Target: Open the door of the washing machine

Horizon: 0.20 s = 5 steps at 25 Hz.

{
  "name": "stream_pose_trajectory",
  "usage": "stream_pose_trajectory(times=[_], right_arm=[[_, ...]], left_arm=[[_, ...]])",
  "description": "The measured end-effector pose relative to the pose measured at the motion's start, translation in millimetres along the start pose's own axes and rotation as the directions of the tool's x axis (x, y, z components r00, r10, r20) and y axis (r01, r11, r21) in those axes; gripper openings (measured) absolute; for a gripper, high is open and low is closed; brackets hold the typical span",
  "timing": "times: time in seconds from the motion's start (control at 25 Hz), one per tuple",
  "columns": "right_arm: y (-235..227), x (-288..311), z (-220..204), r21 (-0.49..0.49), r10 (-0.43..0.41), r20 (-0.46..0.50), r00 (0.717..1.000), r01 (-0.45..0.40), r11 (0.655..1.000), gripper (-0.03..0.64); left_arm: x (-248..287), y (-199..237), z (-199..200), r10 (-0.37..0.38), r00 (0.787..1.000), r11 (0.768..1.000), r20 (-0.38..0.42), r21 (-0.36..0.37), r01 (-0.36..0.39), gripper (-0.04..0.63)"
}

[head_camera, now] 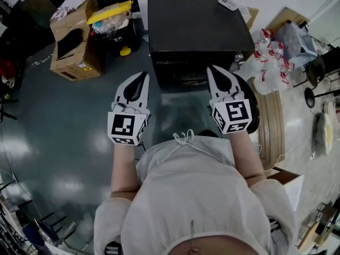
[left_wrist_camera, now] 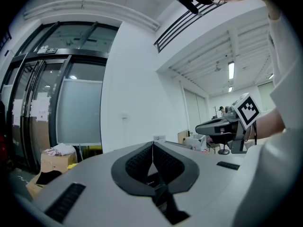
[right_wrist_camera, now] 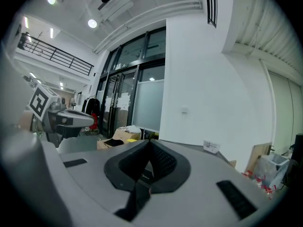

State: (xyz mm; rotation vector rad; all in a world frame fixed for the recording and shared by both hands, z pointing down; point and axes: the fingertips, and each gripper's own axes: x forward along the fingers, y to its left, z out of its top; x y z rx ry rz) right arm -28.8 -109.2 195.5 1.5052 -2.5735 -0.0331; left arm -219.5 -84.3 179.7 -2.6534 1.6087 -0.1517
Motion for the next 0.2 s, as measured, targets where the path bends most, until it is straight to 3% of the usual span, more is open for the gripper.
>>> stream_pose_trajectory(times=[0.2], right_arm=[[4.3,-7.6,1.7,0.002,0.002,0.006,1.0,-0.002,1.0,0.003]], left_arm=[[-3.7,-4.6,2.3,-0.001,1.0,1.0,0.001,0.001,0.001,0.021]])
